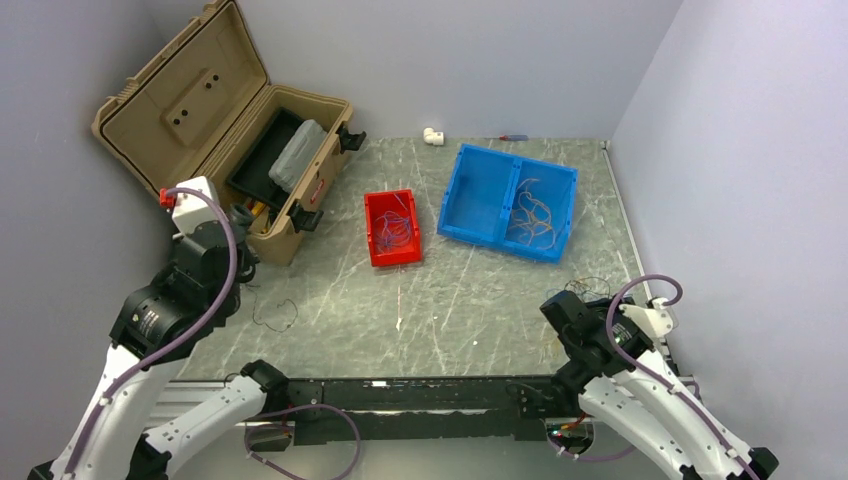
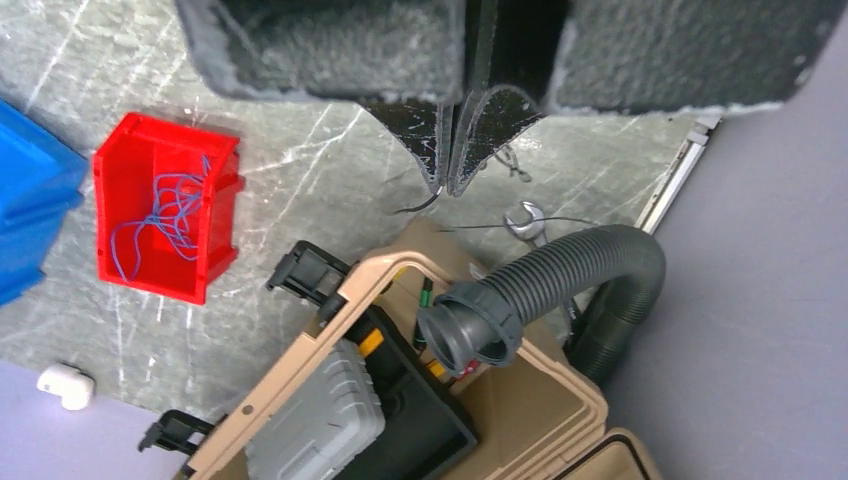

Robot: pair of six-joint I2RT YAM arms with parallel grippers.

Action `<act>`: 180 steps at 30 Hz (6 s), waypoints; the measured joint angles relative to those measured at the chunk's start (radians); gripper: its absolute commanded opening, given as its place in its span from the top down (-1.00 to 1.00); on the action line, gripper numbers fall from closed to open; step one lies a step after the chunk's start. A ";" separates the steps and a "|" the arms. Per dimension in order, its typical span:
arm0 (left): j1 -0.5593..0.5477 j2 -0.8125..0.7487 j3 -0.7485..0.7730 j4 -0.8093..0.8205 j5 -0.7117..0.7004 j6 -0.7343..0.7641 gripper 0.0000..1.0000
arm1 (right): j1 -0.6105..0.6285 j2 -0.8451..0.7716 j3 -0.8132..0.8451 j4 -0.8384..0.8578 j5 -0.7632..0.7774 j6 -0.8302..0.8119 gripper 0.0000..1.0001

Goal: Untangle the cables

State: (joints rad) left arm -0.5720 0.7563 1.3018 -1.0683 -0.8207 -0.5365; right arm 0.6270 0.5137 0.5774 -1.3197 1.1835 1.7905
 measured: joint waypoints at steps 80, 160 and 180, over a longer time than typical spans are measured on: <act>-0.019 1.330 0.893 0.982 1.290 -0.129 1.00 | -0.002 -0.286 -0.015 0.879 -0.455 -1.283 -0.83; -0.549 0.612 -0.355 0.951 0.801 0.036 -0.99 | -0.114 0.436 -0.218 0.945 -0.896 -0.874 1.00; -0.541 0.503 -0.454 0.866 0.666 0.045 -0.99 | 0.153 0.198 -0.074 0.956 -1.045 -0.937 -0.50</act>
State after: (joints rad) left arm -1.1133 1.2594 0.8482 -0.2028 -0.1547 -0.4919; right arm 0.7803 0.7113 0.5034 -0.3637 0.1387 0.8539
